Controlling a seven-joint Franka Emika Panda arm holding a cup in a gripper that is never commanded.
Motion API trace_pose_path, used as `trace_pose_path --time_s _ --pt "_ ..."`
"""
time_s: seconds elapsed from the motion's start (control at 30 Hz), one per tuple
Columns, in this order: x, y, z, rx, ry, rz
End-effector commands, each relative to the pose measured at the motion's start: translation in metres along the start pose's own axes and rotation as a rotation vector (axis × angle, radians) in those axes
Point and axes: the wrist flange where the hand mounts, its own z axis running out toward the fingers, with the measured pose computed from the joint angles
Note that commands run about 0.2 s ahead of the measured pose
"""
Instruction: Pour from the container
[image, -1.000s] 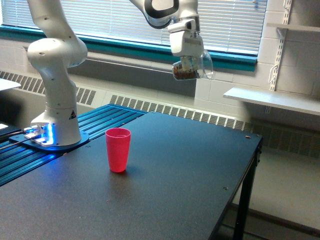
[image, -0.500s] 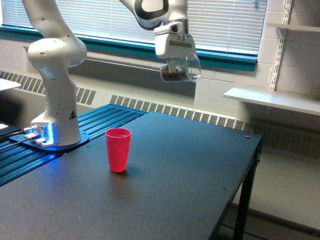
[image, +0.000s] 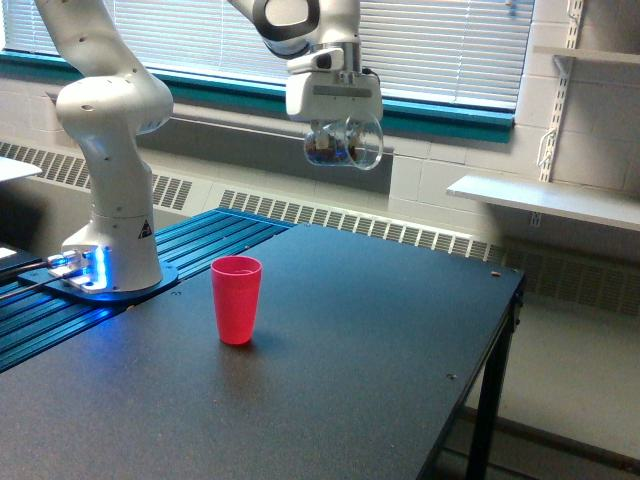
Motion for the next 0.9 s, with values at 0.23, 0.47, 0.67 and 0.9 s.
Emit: trace_pose_path --time_s 0.23,0.47,0.67,0.9 --pt "0.003 0.021 0.005 -0.036 -0.036 0.206" --pt "0.01 0.032 0.01 -0.058 -0.053 0.301" --pt "0.017 0.042 0.014 -0.081 -0.064 0.387" --pt "0.029 0.052 0.016 -0.106 -0.075 0.491"
